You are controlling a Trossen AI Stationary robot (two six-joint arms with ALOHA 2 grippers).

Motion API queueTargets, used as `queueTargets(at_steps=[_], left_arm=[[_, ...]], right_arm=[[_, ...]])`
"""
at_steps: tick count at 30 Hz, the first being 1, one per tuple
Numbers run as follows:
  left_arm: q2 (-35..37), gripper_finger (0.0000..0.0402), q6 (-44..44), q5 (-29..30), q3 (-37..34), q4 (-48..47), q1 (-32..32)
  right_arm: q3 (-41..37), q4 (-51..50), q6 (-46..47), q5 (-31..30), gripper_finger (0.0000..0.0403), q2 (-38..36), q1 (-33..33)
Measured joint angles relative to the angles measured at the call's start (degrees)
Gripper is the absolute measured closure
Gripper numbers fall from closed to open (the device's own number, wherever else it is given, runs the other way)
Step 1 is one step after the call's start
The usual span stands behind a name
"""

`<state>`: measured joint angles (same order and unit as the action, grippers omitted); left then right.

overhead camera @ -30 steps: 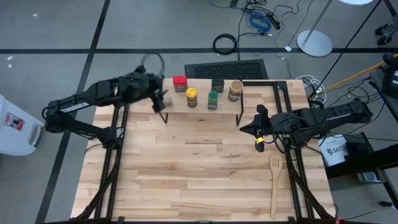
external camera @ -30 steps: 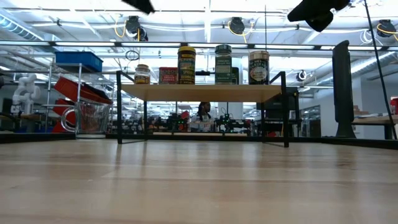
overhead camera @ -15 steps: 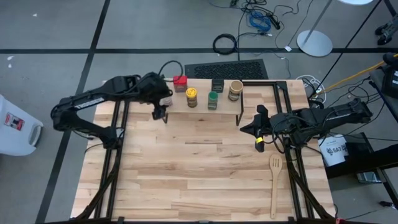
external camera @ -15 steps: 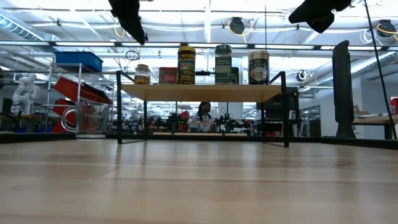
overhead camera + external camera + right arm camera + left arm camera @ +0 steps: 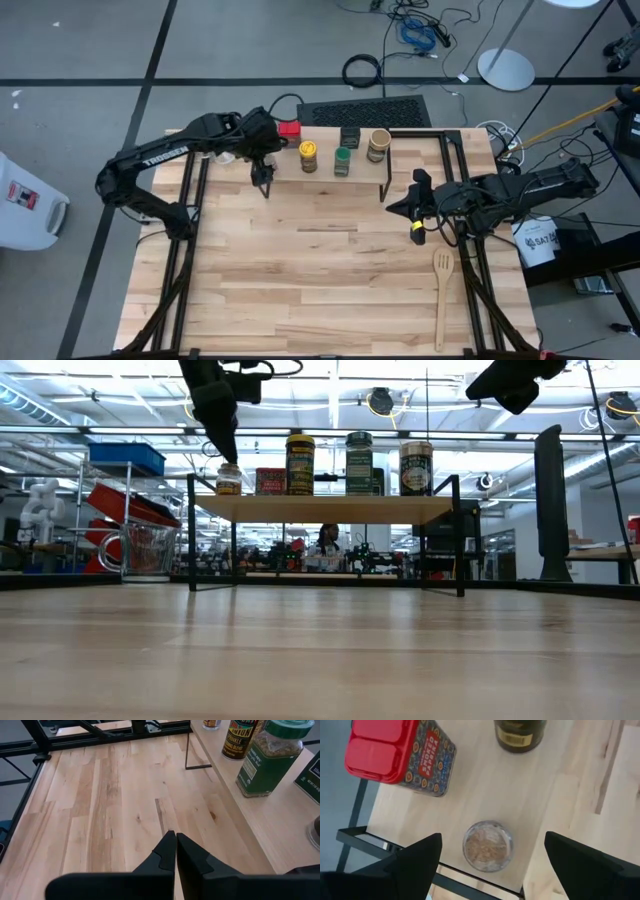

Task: Shelf spices
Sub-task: Remove the brown seasoning bottle from the shelf

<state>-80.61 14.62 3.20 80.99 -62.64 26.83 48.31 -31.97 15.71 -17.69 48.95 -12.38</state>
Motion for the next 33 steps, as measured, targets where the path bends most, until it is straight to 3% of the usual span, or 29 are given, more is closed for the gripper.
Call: queueTargets(at_steps=[18, 33], left_arm=[[-3.55, 0.0041, 1.35, -1.49, -0.04, -1.63, 0.22], [-3.55, 0.0122, 2.27, -1.04, -0.10, -1.73, 0.27]], right_arm=[[0.00, 0.00, 0.12, 0.00, 0.0403, 0.00, 0.01], [0.00, 0.02, 0.12, 0.00, 0.0403, 0.00, 0.02]])
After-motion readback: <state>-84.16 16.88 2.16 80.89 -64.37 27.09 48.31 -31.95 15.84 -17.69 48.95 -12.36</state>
